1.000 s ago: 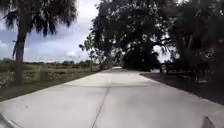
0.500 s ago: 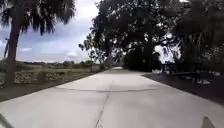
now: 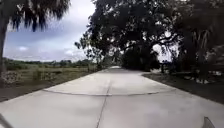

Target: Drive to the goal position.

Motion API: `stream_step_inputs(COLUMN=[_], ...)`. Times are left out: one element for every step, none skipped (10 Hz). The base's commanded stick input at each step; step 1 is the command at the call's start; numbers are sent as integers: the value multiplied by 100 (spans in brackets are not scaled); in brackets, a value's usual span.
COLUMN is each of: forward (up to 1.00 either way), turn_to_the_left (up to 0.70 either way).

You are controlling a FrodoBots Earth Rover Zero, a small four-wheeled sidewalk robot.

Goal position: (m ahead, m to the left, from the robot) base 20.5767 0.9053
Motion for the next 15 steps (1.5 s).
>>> stream_step_inputs(forward=[70, 70, 70, 70, 70, 70, 70, 70, 70, 70, 70, 70, 70, 70, 70], turn_to_the_left=[-6, 0, 0, 0, 0, 0, 0, 0, 0, 0, 0, 0, 0, 0, 0])
